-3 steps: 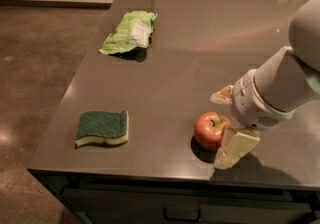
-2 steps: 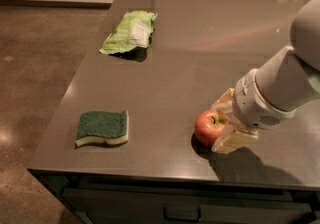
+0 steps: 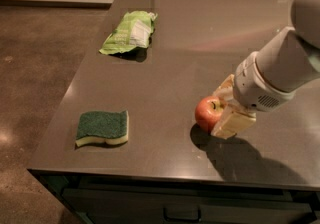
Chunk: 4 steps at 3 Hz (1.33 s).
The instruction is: Move apple near green rice chip bag
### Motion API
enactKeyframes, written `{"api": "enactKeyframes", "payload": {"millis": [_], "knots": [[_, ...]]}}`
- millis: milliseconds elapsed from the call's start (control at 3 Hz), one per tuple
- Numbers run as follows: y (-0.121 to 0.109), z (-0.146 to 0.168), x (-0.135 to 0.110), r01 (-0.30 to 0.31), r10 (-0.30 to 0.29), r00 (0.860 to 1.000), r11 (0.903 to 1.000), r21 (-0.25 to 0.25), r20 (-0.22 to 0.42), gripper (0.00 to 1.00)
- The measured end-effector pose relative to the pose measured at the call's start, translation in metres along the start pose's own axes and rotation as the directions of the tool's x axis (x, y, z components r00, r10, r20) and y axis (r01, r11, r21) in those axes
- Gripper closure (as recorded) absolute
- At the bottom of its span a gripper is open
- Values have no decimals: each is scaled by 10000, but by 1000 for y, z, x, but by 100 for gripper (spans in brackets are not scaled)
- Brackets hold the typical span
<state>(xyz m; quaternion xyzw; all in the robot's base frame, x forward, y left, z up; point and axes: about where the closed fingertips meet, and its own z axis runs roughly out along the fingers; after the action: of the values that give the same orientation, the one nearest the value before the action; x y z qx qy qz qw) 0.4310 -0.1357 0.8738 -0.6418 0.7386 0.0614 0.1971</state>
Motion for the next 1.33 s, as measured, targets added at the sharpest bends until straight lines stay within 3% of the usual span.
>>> {"api": "enactKeyframes", "payload": {"millis": [333,1000,1333], "knots": [[-32,-9,-18,-688,682,9974,9973,246,229,100],[-96,-5,-62,-1806,1770,9823,9817,609,608,100],[-112,-2,-73,-2086,2039,9765,9755,697,693,100]]}}
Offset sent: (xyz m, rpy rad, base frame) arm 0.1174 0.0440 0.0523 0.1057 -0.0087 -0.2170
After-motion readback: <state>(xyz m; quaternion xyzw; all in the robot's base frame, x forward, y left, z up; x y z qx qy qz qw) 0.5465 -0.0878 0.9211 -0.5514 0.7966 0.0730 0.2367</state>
